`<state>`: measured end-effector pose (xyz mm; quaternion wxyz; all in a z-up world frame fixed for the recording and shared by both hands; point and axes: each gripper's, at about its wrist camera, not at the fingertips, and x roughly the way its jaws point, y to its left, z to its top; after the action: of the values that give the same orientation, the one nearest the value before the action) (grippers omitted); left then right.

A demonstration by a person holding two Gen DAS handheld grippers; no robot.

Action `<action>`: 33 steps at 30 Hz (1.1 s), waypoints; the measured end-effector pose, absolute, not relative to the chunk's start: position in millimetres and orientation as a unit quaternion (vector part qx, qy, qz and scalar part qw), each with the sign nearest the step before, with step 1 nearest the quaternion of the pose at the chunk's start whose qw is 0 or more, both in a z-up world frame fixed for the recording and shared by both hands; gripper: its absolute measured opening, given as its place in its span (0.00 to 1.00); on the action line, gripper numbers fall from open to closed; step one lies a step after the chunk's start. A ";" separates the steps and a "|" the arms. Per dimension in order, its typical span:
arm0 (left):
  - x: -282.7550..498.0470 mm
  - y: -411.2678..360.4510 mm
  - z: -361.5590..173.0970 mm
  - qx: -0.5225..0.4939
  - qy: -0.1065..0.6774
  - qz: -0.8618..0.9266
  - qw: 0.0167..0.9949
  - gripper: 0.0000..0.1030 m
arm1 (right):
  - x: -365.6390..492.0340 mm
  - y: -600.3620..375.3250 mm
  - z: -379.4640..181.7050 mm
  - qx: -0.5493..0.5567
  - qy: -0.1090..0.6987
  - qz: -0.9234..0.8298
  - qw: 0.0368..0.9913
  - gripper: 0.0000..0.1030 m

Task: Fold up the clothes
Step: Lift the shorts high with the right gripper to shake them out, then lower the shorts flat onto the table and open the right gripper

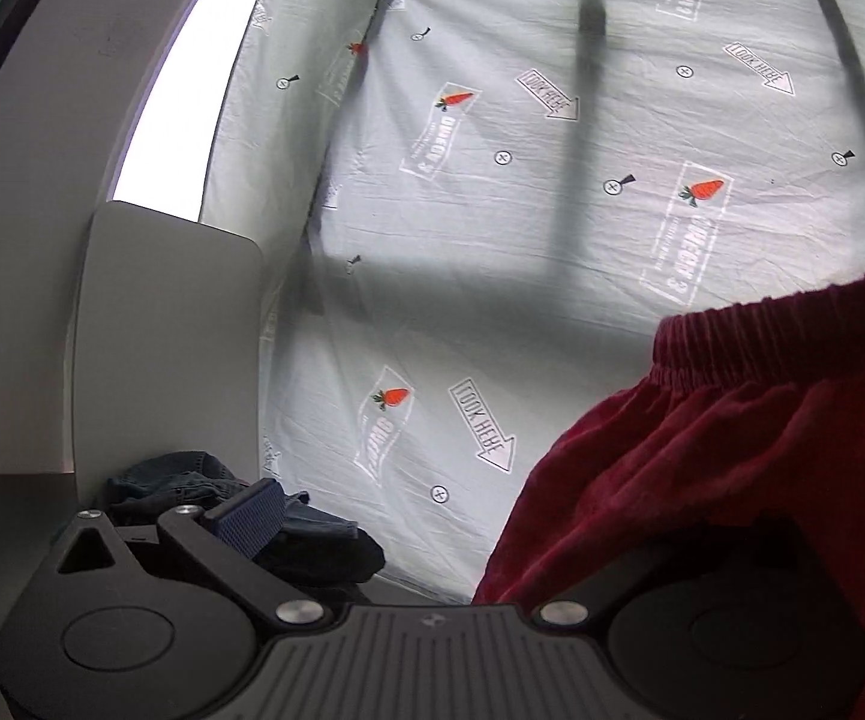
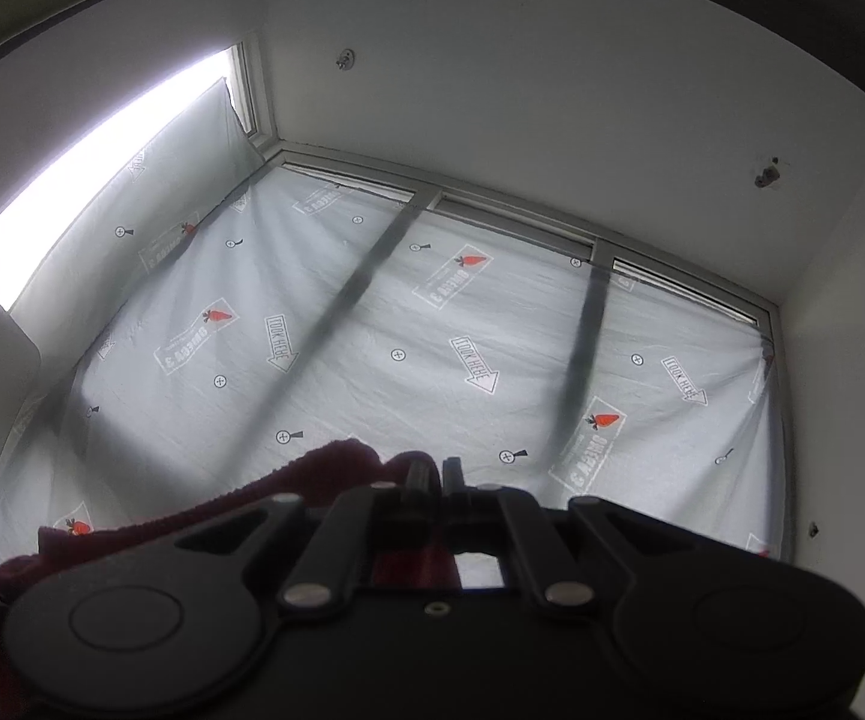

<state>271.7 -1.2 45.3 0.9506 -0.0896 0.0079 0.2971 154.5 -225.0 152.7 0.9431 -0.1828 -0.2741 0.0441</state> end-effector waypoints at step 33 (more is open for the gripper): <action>444.4 120.0 -198.8 -0.040 0.508 0.195 0.838 1.00 | 431.8 -326.5 -193.2 0.080 0.431 -0.072 0.896 0.58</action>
<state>444.4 120.0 -198.8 0.8383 -0.0399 0.5076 0.1947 431.8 -326.5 -193.2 0.8958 0.0801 0.4312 -0.0724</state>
